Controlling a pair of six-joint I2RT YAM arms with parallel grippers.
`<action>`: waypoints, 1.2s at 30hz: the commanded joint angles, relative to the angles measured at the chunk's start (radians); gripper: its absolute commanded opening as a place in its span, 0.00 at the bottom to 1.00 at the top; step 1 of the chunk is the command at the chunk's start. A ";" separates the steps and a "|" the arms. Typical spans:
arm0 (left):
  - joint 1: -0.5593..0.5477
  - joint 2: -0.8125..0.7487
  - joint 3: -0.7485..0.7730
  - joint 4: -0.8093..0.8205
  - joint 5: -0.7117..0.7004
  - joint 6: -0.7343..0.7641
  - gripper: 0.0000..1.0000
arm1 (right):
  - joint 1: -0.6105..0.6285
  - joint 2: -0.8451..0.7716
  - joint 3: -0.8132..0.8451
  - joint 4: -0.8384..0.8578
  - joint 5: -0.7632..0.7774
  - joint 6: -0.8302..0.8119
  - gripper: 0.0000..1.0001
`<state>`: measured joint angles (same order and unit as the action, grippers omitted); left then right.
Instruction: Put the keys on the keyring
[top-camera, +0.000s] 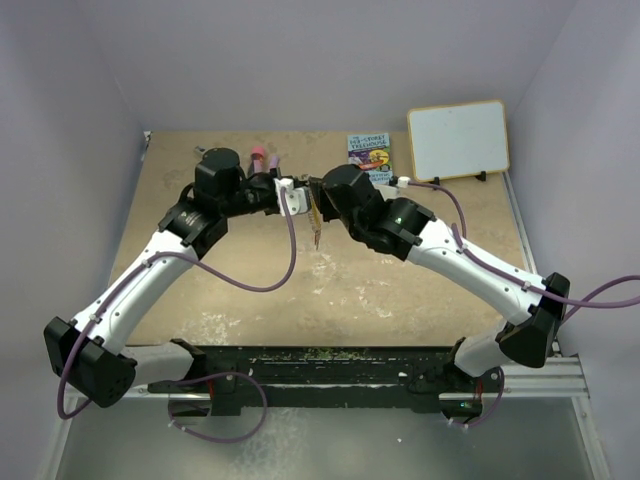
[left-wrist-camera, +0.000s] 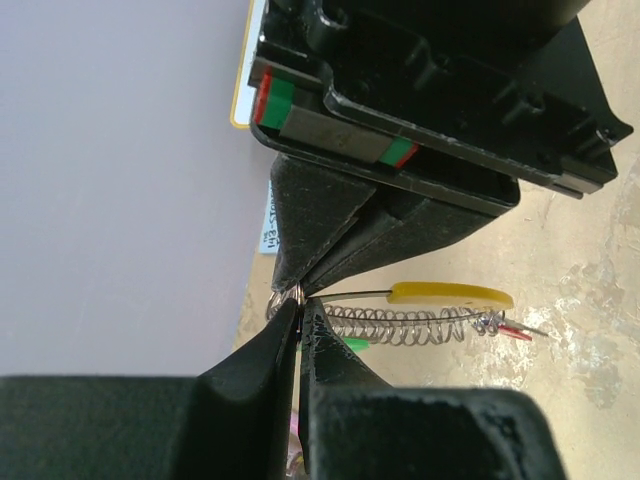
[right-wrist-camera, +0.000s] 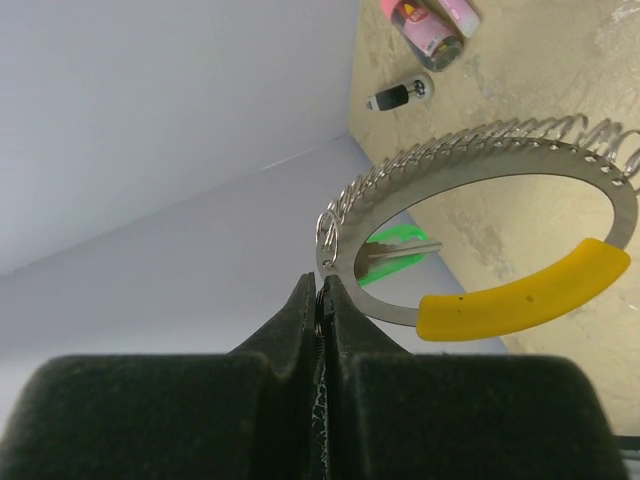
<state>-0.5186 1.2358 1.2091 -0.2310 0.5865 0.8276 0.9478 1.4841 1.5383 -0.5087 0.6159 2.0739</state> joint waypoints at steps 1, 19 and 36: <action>-0.004 0.005 0.047 -0.009 -0.001 -0.035 0.04 | 0.006 -0.033 -0.011 0.144 0.034 -0.035 0.07; 0.004 0.046 0.176 -0.137 0.062 -0.112 0.04 | 0.006 -0.250 -0.218 0.113 0.135 -0.143 0.56; 0.035 0.157 0.506 -0.474 0.380 -0.473 0.04 | 0.005 -0.770 -0.915 1.344 -0.178 -1.653 0.54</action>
<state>-0.4973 1.3911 1.6165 -0.6231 0.8379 0.4614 0.9489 0.8146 0.6903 0.4103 0.6346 0.8322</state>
